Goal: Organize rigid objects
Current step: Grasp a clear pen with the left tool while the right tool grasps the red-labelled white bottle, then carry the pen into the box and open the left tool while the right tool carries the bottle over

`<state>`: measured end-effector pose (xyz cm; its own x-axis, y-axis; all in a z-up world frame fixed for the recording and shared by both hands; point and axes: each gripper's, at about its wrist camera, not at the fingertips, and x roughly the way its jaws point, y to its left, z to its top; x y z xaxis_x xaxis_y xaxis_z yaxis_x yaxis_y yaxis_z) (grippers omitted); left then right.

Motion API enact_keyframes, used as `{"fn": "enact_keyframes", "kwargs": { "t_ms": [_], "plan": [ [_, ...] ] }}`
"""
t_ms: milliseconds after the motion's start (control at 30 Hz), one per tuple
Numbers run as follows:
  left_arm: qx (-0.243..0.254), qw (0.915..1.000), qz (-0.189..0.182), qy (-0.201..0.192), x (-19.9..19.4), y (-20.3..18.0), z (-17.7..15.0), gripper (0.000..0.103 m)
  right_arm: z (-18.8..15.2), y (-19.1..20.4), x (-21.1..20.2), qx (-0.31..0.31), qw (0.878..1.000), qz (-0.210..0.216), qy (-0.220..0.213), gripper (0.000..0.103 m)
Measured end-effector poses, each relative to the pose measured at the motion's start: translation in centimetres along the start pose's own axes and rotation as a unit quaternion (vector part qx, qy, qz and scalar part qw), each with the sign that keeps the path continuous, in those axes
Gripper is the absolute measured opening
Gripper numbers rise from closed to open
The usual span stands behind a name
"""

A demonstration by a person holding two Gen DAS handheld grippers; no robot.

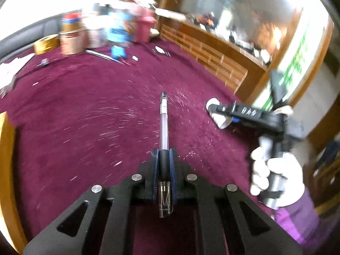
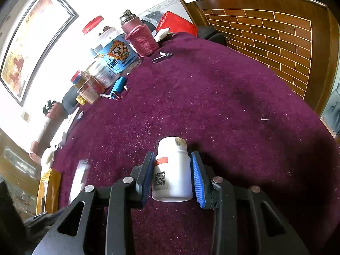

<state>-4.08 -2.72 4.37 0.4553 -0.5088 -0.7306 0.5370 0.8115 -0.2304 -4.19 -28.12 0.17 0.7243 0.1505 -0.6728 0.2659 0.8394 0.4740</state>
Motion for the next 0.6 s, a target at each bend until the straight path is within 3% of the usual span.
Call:
{"fn": "enact_keyframes", "kwargs": {
  "t_ms": [100,233,333,467,600],
  "plan": [
    [-0.039,0.9985,-0.014,-0.036,-4.5,2.4,-1.3,0.007,0.0,0.1,0.0,-0.002,1.0,-0.002,0.0,0.031],
    [-0.091,0.9924,-0.001,-0.082,-10.5,6.6,-3.9,0.007,0.0,0.6,0.1,-0.017,1.0,-0.014,0.005,0.031],
    [-0.129,0.9854,0.033,-0.107,-14.3,10.3,-6.2,0.008,-0.2,1.4,-0.1,-0.035,0.999,-0.025,0.016,0.031],
    [-0.179,0.9712,0.092,-0.128,-18.5,14.9,-9.9,0.008,-0.9,3.0,-0.9,-0.032,0.999,0.013,0.035,0.031],
    [-0.231,0.9536,0.137,-0.136,-21.0,18.6,-13.2,0.008,-1.9,7.6,-1.9,-0.059,0.995,0.067,0.053,0.031]
  ]
}}
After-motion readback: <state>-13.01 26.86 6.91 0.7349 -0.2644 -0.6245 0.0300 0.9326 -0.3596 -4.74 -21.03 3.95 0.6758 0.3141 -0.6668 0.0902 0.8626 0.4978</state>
